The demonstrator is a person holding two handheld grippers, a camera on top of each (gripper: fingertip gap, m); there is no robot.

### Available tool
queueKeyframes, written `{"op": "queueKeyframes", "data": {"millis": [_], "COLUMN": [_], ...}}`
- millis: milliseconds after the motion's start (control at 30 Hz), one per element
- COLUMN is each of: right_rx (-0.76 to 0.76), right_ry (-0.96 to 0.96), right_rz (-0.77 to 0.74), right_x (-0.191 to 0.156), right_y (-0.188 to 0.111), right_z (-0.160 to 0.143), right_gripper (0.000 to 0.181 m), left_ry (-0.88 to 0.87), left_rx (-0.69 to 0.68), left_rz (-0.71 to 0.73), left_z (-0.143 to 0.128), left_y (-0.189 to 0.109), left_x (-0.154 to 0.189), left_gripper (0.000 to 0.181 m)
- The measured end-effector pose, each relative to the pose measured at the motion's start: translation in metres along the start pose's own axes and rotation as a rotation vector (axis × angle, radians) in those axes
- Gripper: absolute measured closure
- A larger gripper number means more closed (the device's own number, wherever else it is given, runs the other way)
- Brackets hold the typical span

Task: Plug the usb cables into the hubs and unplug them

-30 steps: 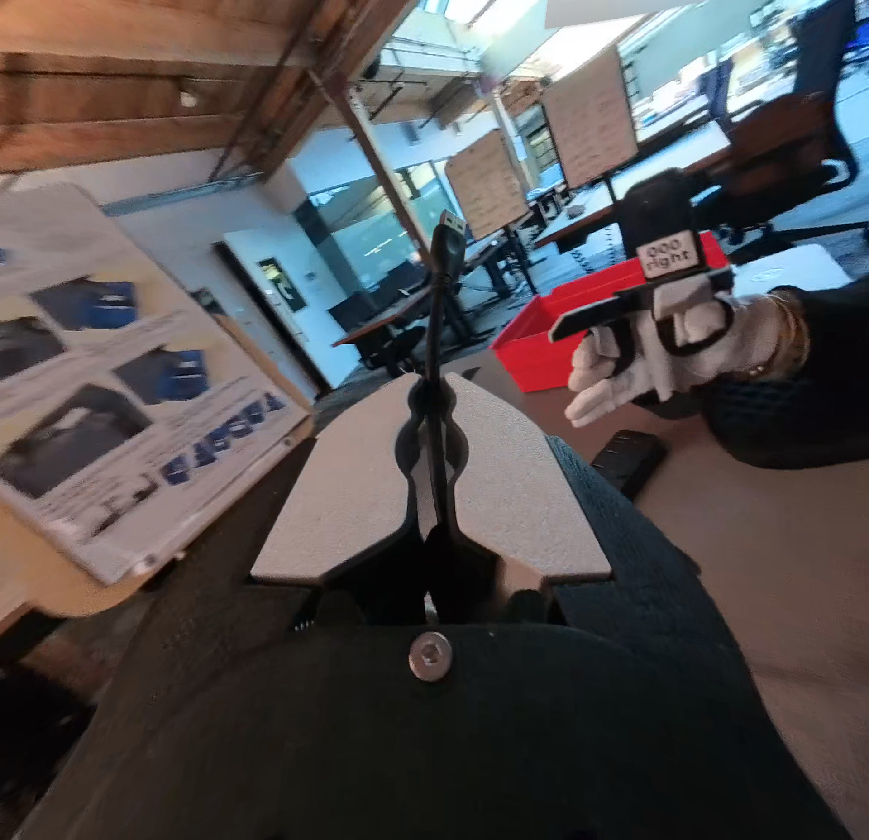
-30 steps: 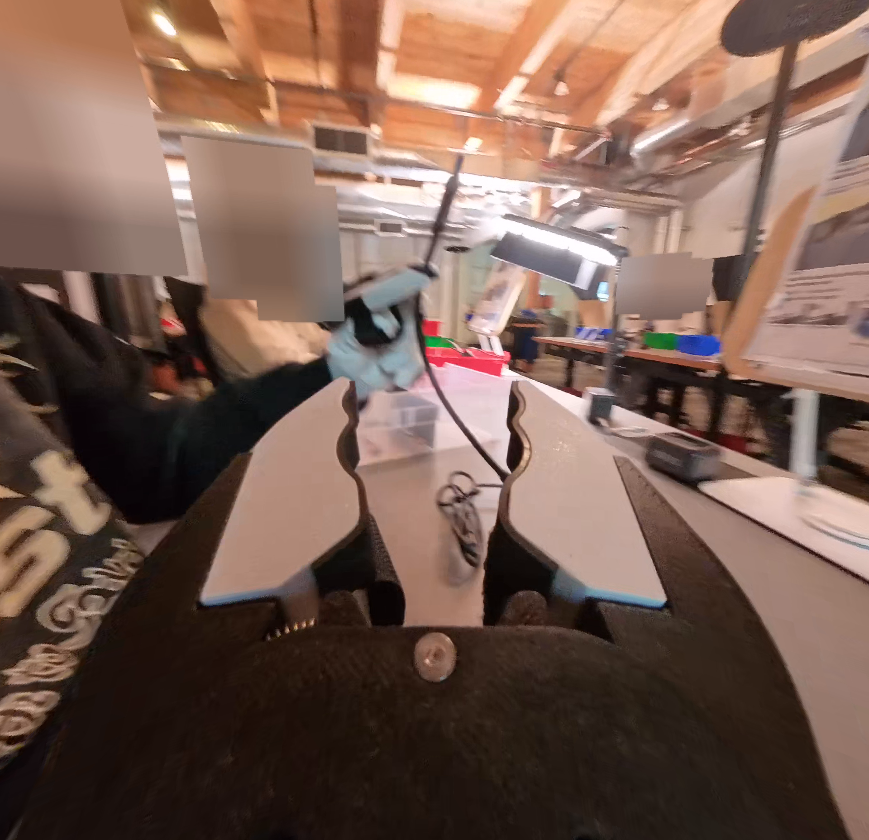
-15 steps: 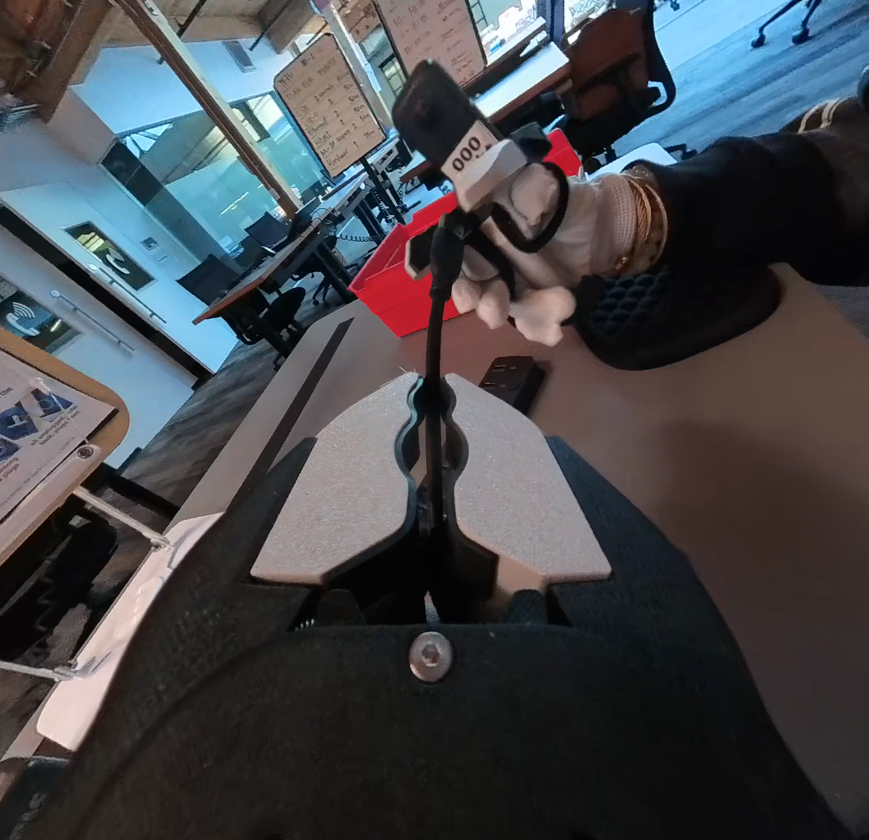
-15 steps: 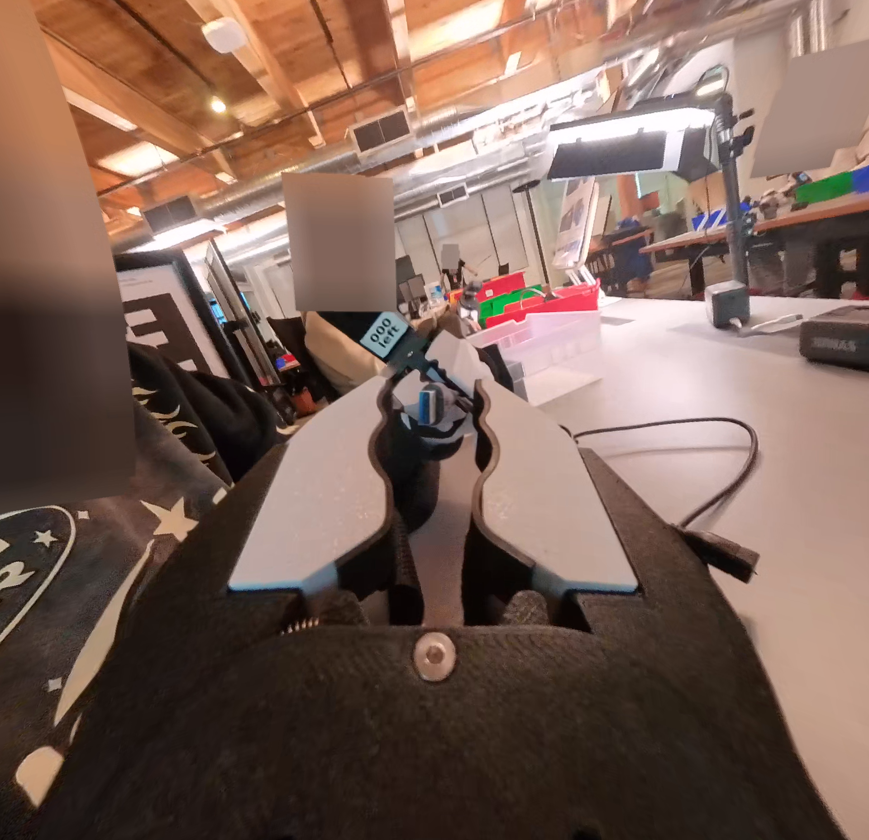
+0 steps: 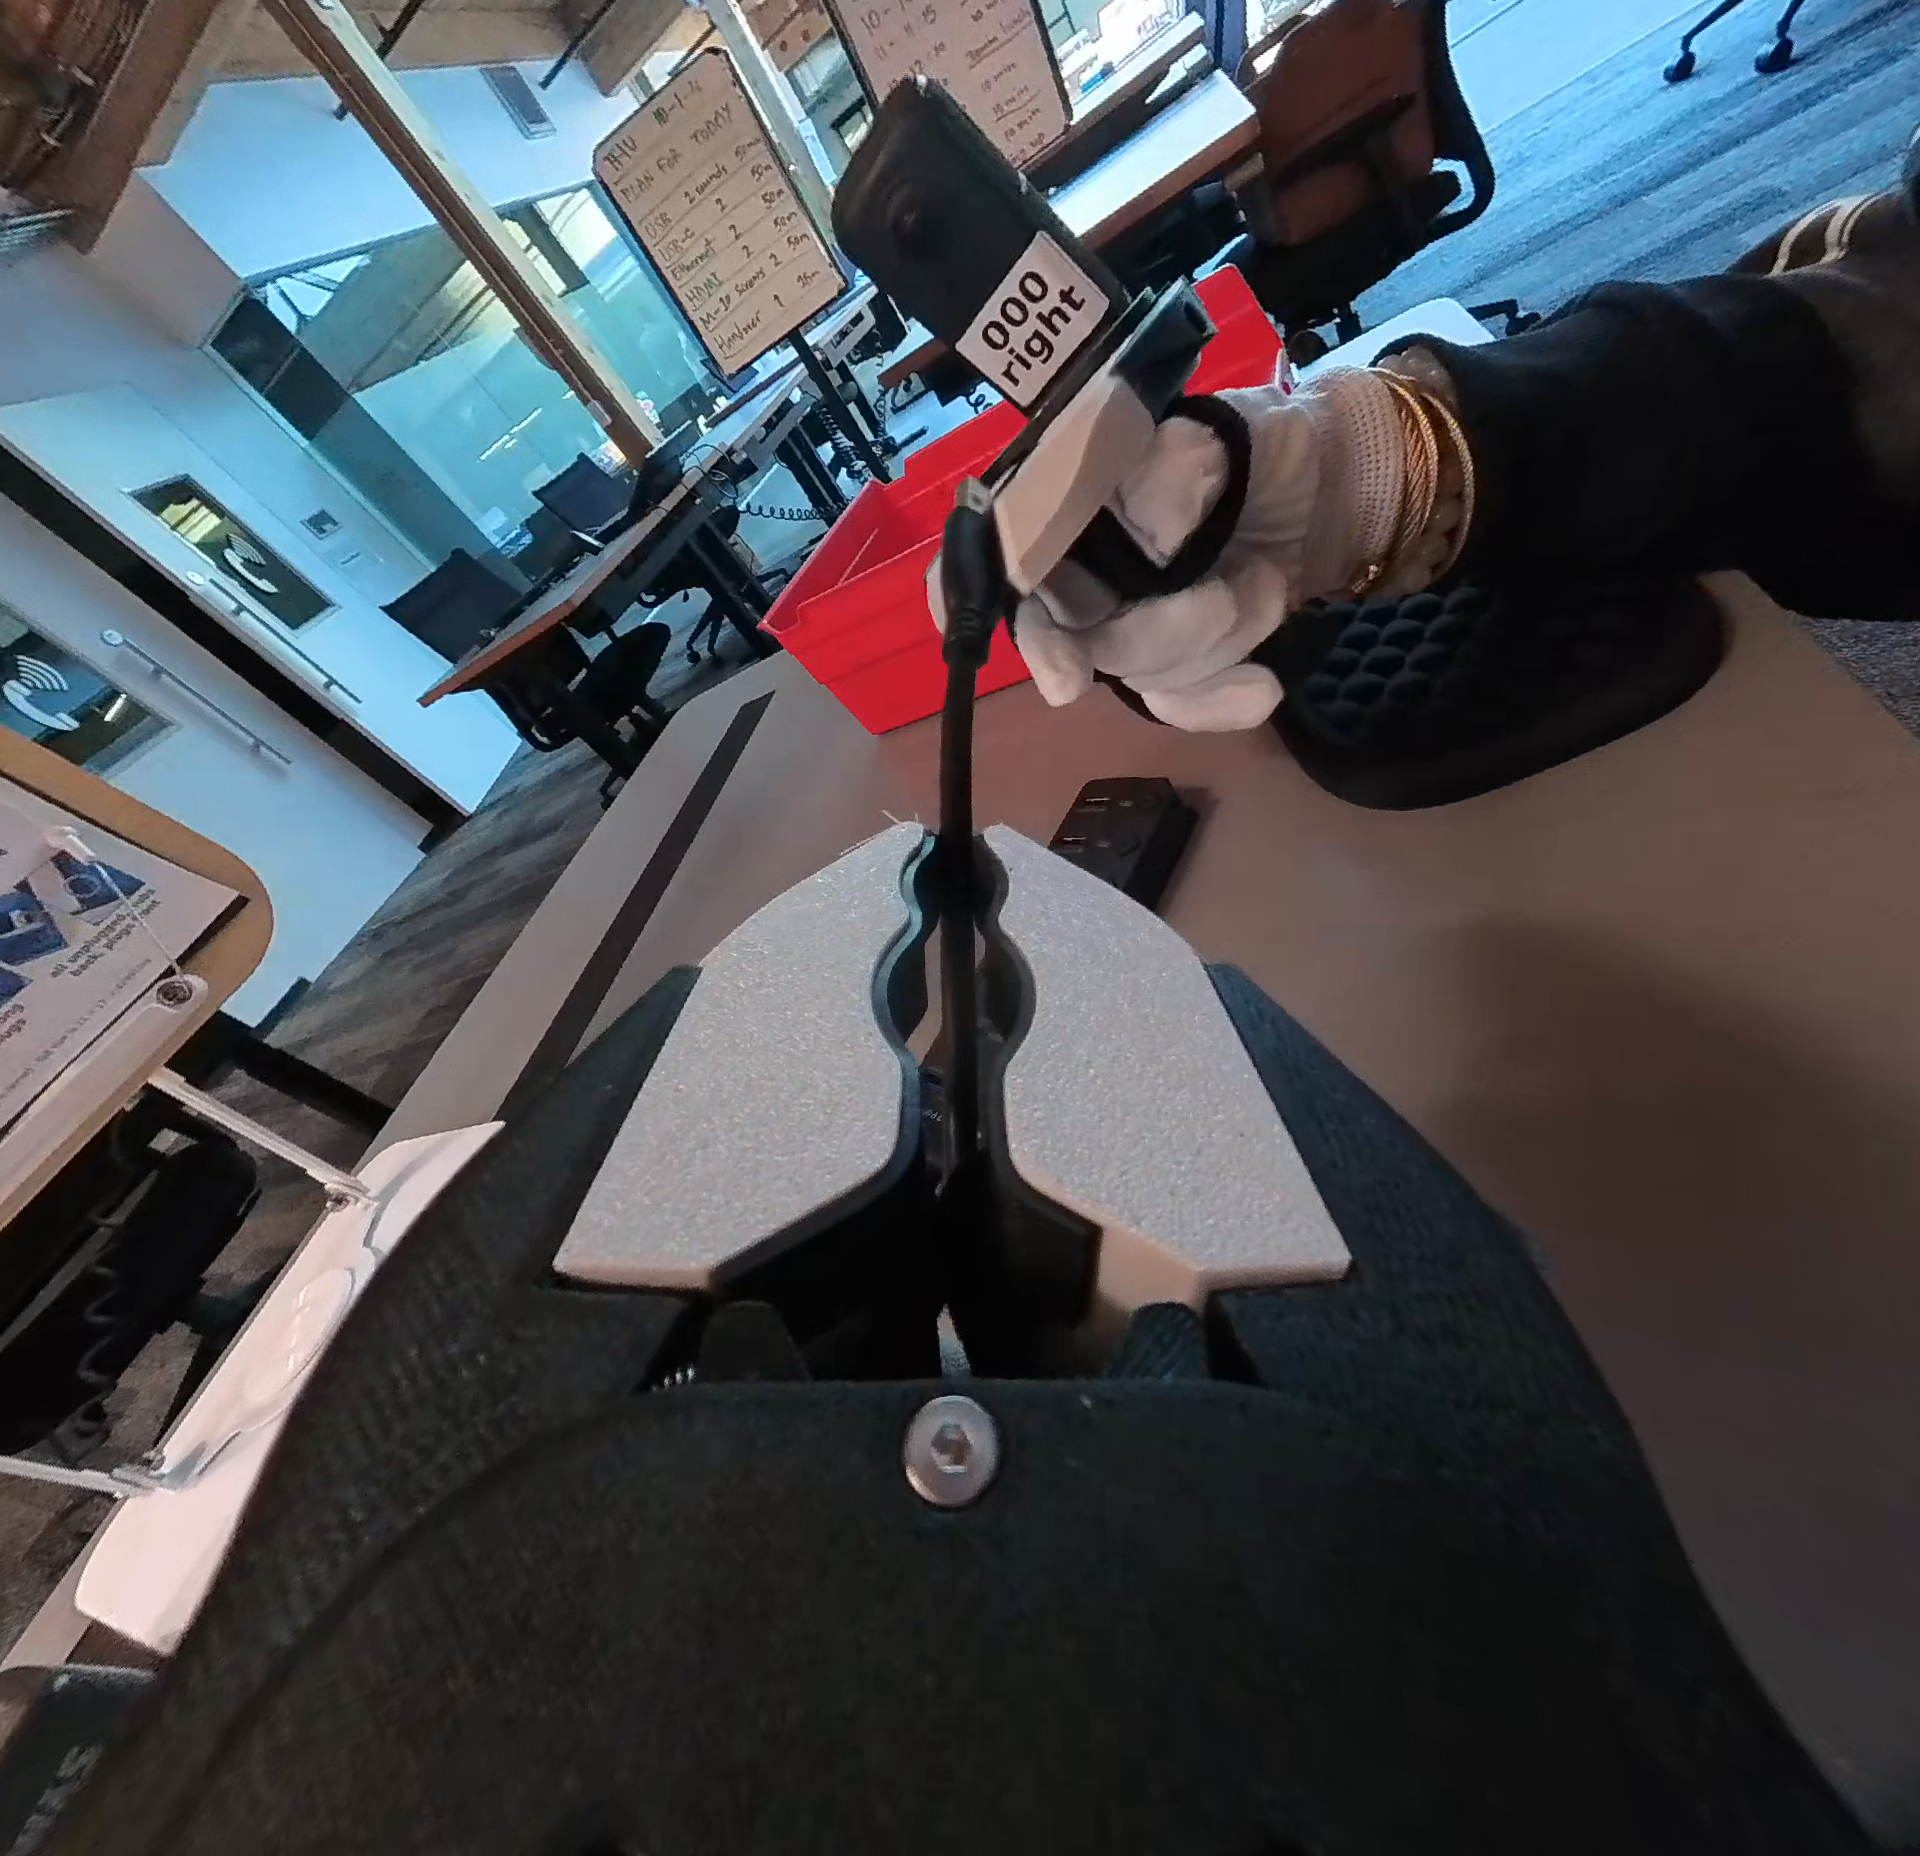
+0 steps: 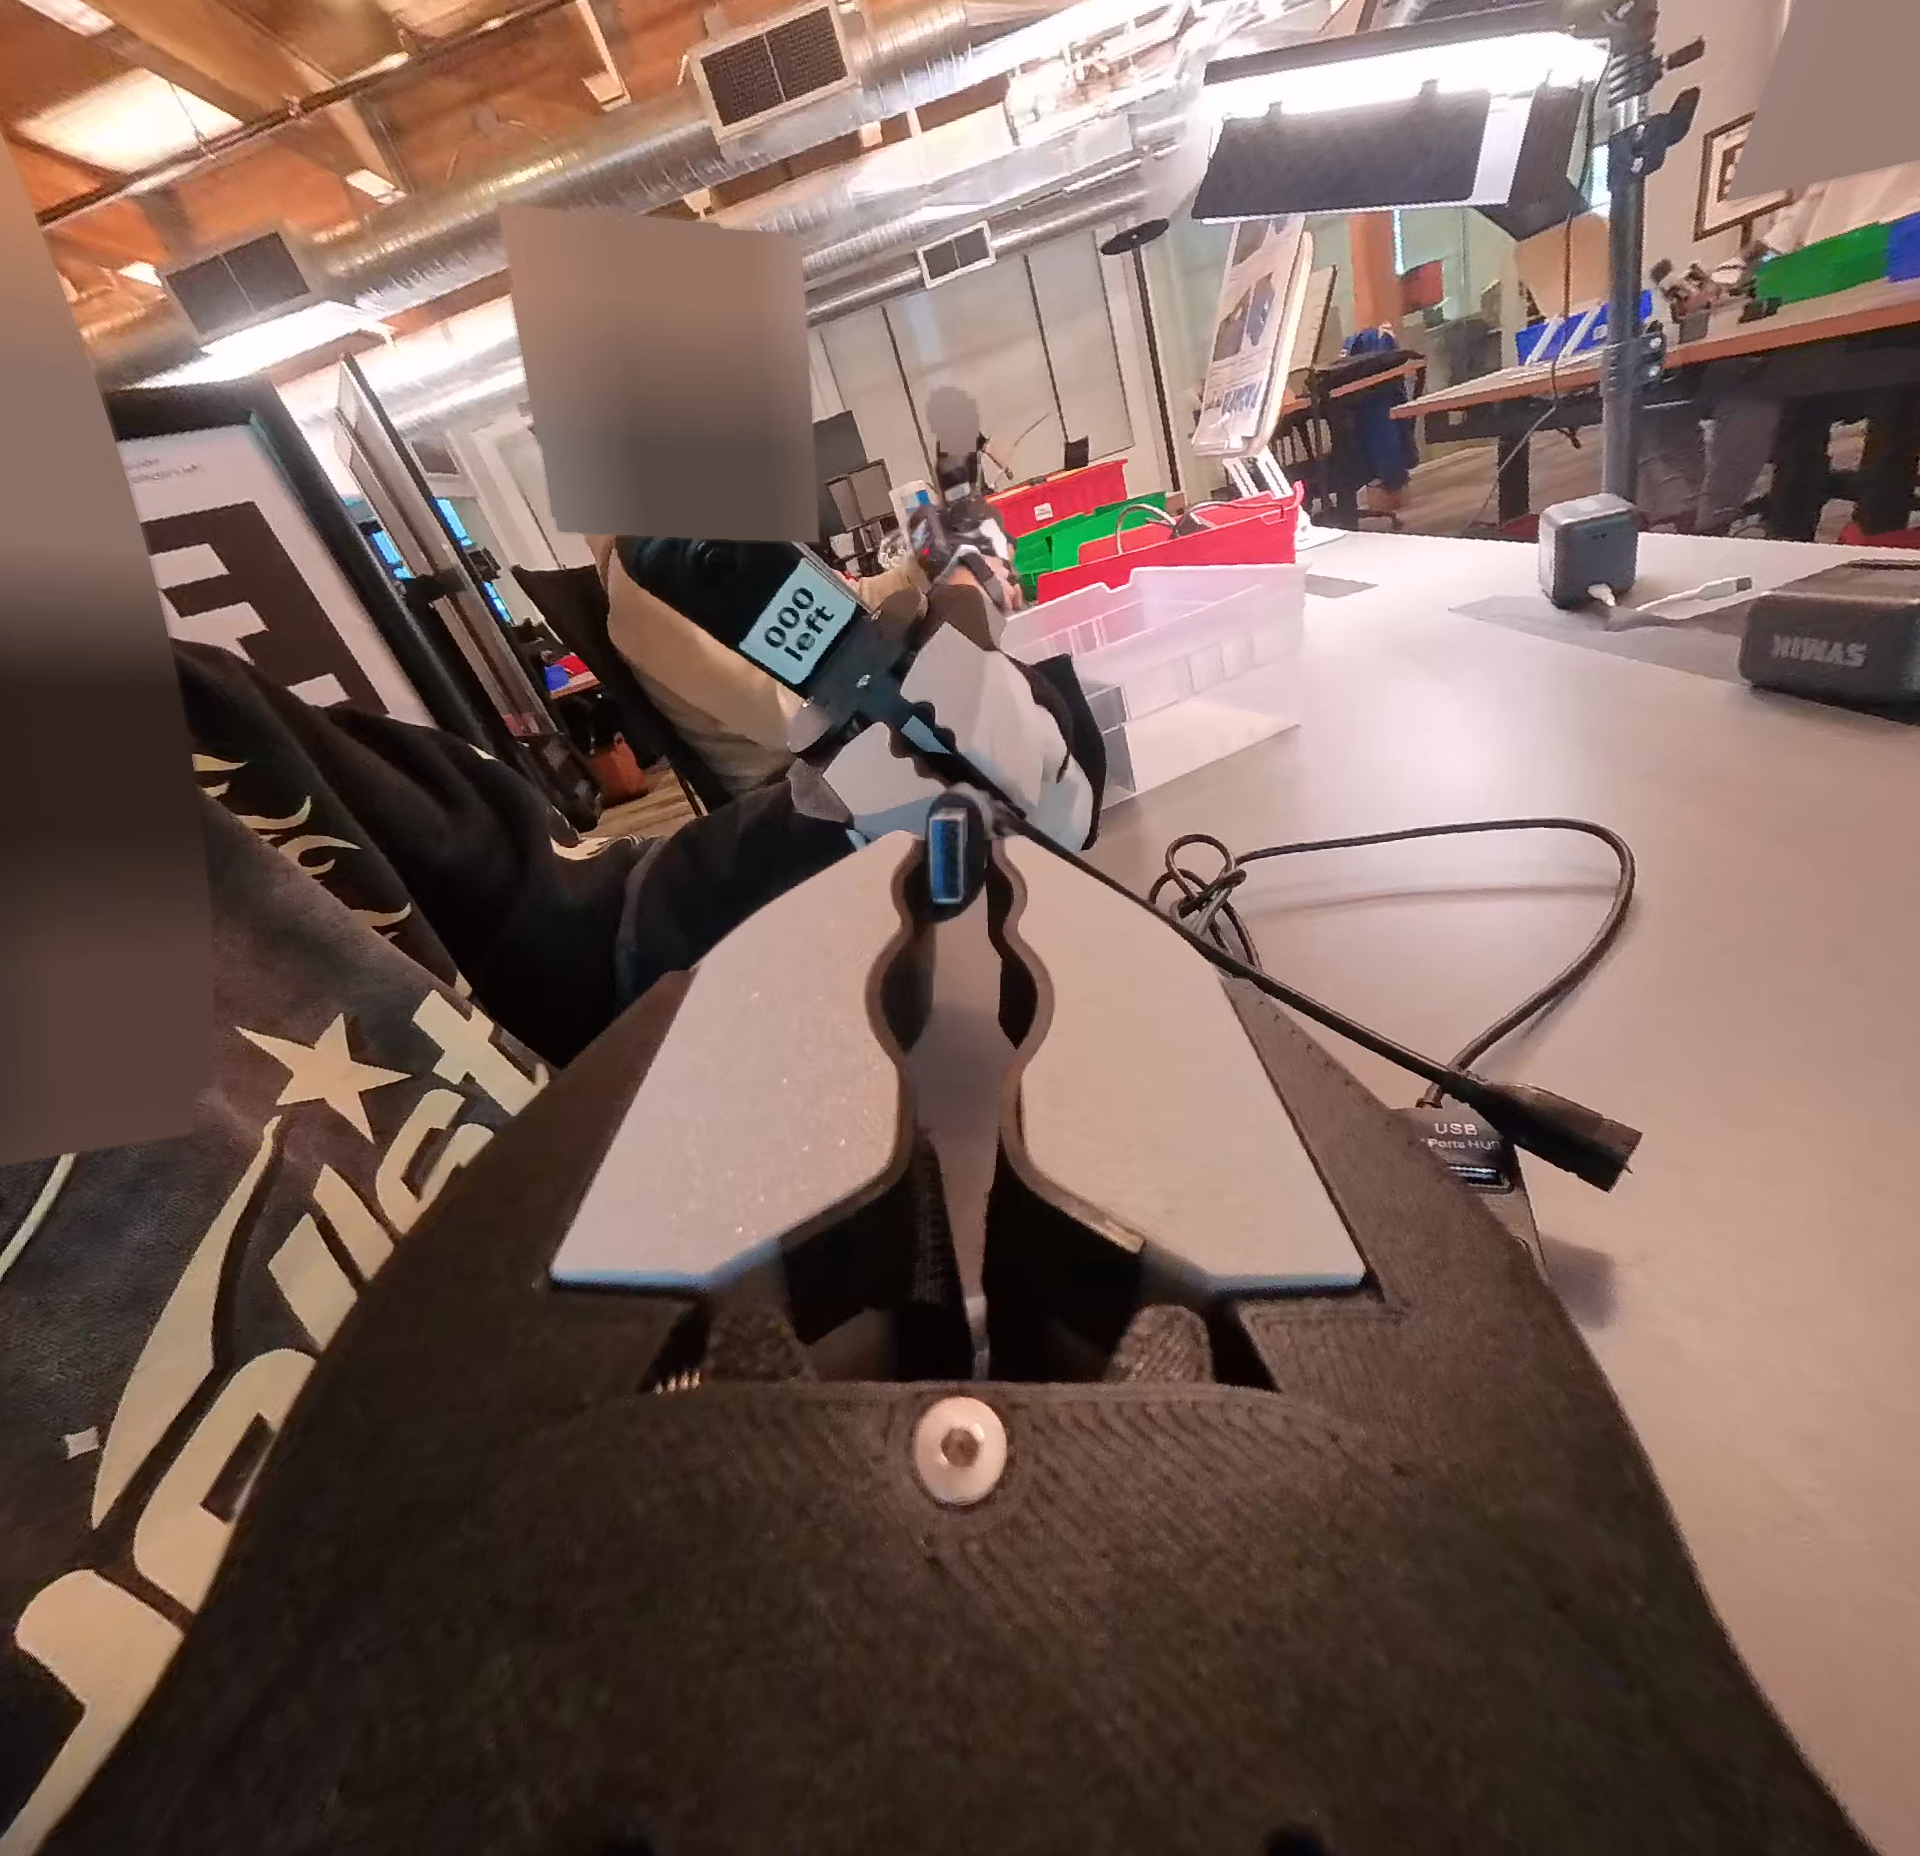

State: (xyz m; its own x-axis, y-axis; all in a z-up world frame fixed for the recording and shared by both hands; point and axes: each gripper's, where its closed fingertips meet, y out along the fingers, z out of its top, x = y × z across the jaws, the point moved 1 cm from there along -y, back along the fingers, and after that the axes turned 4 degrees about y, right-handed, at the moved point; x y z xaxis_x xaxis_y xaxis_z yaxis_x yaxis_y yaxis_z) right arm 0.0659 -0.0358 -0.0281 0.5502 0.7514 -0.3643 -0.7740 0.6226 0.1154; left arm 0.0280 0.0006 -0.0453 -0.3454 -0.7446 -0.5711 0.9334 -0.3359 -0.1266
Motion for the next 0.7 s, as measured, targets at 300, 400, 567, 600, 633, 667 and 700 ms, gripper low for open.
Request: {"op": "queueKeyframes", "data": {"millis": [300,400,567,600,633,667,700], "right_rx": [0.025,0.009,-0.073,-0.093,-0.103,-0.1,-0.082], "right_ry": [-0.057,-0.234,-0.56,-0.631,-0.683,-0.711,-0.724], "right_rz": [-0.017,-0.096,-0.283,-0.311,-0.337,-0.368,-0.392], "right_x": [-0.002,-0.002,0.002,0.002,0.003,0.005,0.007], "right_y": [-0.003,-0.003,0.006,0.008,0.009,0.008,0.006], "right_z": [0.005,0.006,0.0,-0.002,-0.003,-0.001,0.002], "right_gripper": [0.171,0.172,0.172,0.172,0.172,0.172,0.172], "left_ry": [0.001,0.003,0.123,0.167,0.205,0.232,0.249], "left_rx": [0.0,0.015,0.027,0.014,0.008,0.014,0.029], "left_rz": [0.003,0.045,0.163,0.19,0.214,0.231,0.237], "left_z": [-0.003,-0.004,0.002,0.003,0.005,0.008,0.012], "left_y": [0.0,0.0,0.004,0.005,0.006,0.007,0.008], "left_x": [0.0,-0.004,-0.008,-0.007,-0.006,-0.005,-0.002], "left_gripper": [0.176,0.175,0.158,0.157,0.157,0.157,0.158]}}
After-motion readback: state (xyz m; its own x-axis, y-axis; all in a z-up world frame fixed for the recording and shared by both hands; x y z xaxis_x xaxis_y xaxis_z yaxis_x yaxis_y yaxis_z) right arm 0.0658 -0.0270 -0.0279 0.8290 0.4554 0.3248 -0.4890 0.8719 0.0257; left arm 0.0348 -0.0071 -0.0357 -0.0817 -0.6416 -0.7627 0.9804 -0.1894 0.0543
